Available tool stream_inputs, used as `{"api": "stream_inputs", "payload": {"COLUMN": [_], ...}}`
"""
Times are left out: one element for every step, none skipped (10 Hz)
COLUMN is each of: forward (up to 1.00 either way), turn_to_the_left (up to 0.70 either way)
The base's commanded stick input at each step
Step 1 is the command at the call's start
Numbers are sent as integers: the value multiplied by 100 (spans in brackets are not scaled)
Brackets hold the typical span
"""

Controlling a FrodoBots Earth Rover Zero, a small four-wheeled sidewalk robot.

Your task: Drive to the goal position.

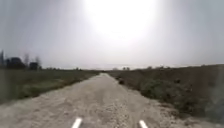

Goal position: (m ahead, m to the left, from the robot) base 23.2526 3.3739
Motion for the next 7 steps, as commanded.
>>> {"api": "stream_inputs", "payload": {"forward": [70, 70, 70, 70, 70, 70, 70], "turn_to_the_left": [0, 0, 0, 0, 0, 0, 0]}}
